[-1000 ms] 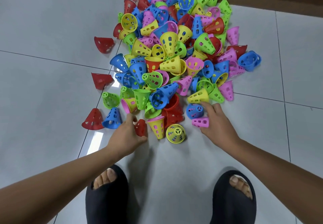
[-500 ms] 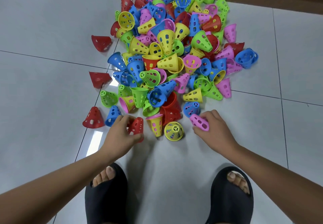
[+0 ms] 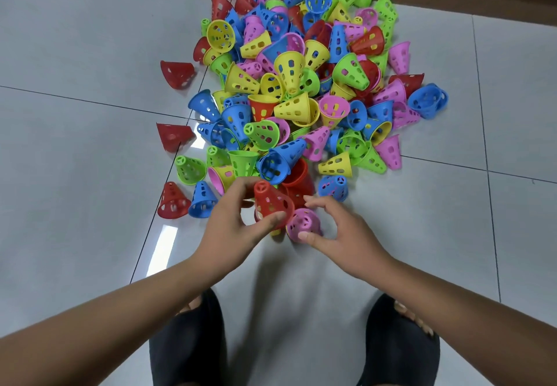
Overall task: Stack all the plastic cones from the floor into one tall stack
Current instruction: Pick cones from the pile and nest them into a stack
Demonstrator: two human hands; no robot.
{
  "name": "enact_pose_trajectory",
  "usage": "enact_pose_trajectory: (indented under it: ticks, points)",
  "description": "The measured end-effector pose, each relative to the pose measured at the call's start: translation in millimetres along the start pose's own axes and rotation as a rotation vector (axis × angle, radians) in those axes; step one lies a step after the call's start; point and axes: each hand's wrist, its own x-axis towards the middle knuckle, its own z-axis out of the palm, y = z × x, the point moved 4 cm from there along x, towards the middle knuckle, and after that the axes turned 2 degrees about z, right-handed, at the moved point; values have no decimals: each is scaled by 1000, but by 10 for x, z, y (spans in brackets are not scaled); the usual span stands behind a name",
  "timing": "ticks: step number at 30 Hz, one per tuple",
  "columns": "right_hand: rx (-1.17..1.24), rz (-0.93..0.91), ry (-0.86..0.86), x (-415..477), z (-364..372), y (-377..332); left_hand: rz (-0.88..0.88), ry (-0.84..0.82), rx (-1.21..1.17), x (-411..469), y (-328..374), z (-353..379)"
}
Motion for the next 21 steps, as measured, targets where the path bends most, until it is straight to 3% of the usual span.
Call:
enact_pose_trajectory:
  ticks: [10, 15, 21]
  points:
    - [-334, -148, 265, 236, -352, 255, 99, -250, 205, -5, -244, 312]
    - [-537, -130, 166, 448, -402, 405, 110, -196, 338, 71, -391, 168]
    - [-548, -120, 96, 491, -356, 565, 155, -235, 492, 104, -655, 122]
